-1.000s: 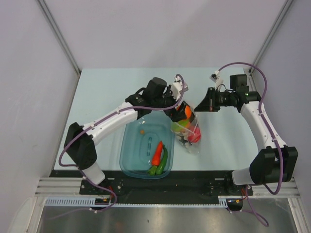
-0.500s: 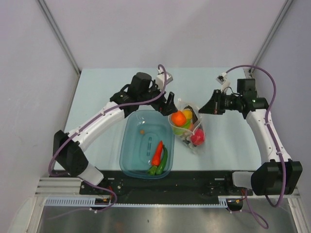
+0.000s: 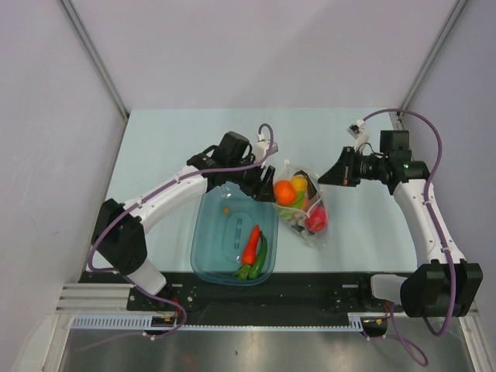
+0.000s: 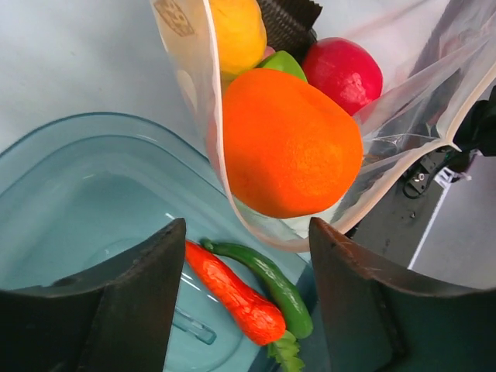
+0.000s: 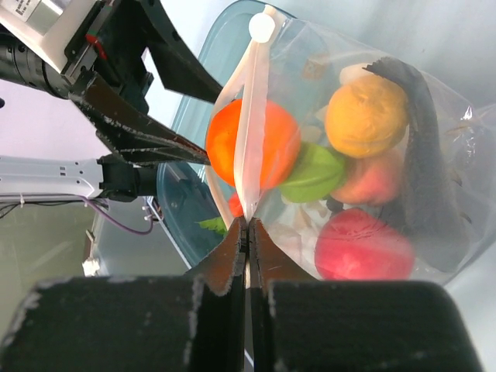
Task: Place the food in the zip-top bag and seal the zipper
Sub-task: Adjust the zipper food storage bag at the center of the board.
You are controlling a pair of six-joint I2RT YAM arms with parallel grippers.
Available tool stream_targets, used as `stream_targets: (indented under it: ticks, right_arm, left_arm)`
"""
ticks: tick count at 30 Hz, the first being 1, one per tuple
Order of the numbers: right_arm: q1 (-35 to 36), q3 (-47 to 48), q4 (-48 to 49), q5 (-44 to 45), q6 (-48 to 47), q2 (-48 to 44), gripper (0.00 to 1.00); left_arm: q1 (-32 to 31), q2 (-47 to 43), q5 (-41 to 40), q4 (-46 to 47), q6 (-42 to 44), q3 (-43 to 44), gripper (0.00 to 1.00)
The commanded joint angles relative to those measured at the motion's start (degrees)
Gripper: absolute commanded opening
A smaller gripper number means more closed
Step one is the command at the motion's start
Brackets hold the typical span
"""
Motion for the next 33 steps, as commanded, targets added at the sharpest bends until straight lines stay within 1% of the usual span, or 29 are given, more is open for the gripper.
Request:
stream_targets:
  ticks: [1,3,4,5,6,8,9,10,11,12,15,17,18,20,22,24,26,27,28,29,31,33]
  right_arm:
    - [-0.2,-0.1,2.3,-1.9,0.8,-1.5,0.0]
    - [-0.2,-0.4,2.4,-1.9,0.7,-1.4,0.0]
    - [-0.2,-0.5,2.5,-2.0,0.9,-1.5,0.0]
    - [-0.2,-0.7,2.5,-2.1,0.8,-1.7,0.0]
    - [-0.2,-1.0,2.6,-2.1,0.8,-1.9,0.0]
    - [-0.2,-1.0,2.5,-1.9,0.6,-2.5,0.0]
    - [-0.2,-0.8,2.1,-1.9,0.2,-2.8,0.0]
    - [-0.3,0.5,0.6,-1.8,-0.1,-3.1,0.0]
    - [-2.3,1.3,-0.2,-1.8,-1.1,-3.6,0.0]
    - [-2.9,2.0,-1.0,-1.8,-1.2,-4.9,0.0]
    - [-3.9,2.8,-2.9,-1.2,-2.0,-7.7,0.0]
    - [-3.9,1.4,-3.6,0.1,-1.3,-9.1,0.0]
    - [-3.8,0.5,-2.8,0.6,-0.7,-10.3,0.0]
    - [-3.8,-2.7,-2.7,3.0,-0.3,-10.9,0.0]
    - [-4.2,-3.2,-4.4,3.2,-1.0,-11.4,0.0]
    - [-4.2,-3.5,-5.3,3.2,-1.6,-12.1,0.0]
    - [-4.5,-2.9,-6.7,3.8,-3.2,-13.1,0.0]
    - [-4.8,-2.5,-8.9,4.1,-4.3,-13.1,0.0]
    - [-5.1,-2.4,-10.0,5.1,-6.3,-13.5,0.0]
    - [-5.3,-2.7,-10.8,5.7,-7.0,-13.8,0.0]
    - [-5.3,-4.7,-11.2,7.3,-6.9,-14.1,0.0]
    - [-5.3,-7.2,-7.7,7.8,-4.4,-14.1,0.0]
  left_arm:
    - [-0.1,-0.1,3.6,3.3,-1.3,0.3,0.59]
    - [-0.1,1.3,4.7,3.6,-1.8,1.3,0.51]
    - [-0.2,1.9,5.0,4.1,-2.2,2.7,0.41]
    - [-0.3,2.8,5.0,4.7,-2.4,3.4,0.36]
    - [-0.5,3.2,5.1,5.3,-2.5,5.2,0.23]
    - [-1.9,4.5,5.4,5.5,-1.5,8.8,0.06]
    - [-2.5,4.9,5.0,4.8,0.2,14.0,0.0]
    - [-3.9,5.5,4.9,3.3,1.0,17.0,0.0]
    - [-4.6,5.9,5.1,2.4,1.8,19.9,0.0]
    - [-5.3,6.6,5.1,1.6,3.5,24.6,0.0]
    - [-6.8,7.1,4.8,0.5,4.9,27.6,0.0]
    - [-6.9,7.1,4.7,0.5,5.1,27.0,0.0]
    - [-7.0,7.3,4.0,0.5,5.7,25.2,0.0]
    - [-6.9,8.5,1.4,-1.7,5.7,25.6,0.0]
    - [-6.6,8.5,2.1,-2.5,6.2,26.7,0.0]
    - [-6.7,8.0,-1.2,-1.1,8.7,24.4,0.0]
    - [-5.4,9.7,-2.9,-1.7,9.7,23.7,0.0]
    - [-4.2,10.3,-1.6,-2.5,8.0,23.9,0.0]
    - [-1.3,10.5,0.8,-1.8,6.8,23.5,0.0]
    - [-0.3,10.5,2.7,-0.4,2.2,22.8,0.0]
    - [-0.5,9.9,3.5,1.5,2.2,21.8,0.0]
    - [-2.4,9.3,6.9,1.5,4.6,21.9,0.0]
